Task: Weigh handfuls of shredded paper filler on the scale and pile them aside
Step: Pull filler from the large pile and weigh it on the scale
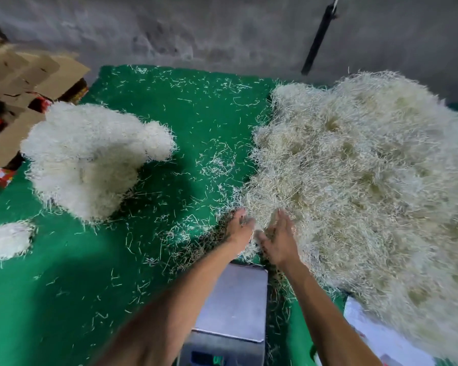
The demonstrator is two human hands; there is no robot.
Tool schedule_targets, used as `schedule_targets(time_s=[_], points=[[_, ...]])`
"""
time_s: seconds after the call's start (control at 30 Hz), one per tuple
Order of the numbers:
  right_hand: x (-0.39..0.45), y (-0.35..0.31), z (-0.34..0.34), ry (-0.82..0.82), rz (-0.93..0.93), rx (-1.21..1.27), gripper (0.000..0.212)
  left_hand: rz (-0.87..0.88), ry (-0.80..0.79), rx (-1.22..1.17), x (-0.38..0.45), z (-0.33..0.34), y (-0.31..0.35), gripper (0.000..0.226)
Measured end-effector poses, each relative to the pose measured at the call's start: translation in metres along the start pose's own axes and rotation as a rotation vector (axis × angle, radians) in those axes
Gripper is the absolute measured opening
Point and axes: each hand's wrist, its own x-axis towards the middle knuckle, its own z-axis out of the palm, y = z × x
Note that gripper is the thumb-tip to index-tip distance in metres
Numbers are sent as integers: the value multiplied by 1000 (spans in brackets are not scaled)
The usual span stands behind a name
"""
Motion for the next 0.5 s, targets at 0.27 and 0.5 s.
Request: schedule_targets(time_s=[0.27, 0.5], points=[[37, -30, 7, -122, -119, 367, 24, -348, 198, -452, 58, -7, 16, 75], [92, -48, 3, -158, -108, 245, 59, -132, -88, -32, 64, -39, 7, 48]])
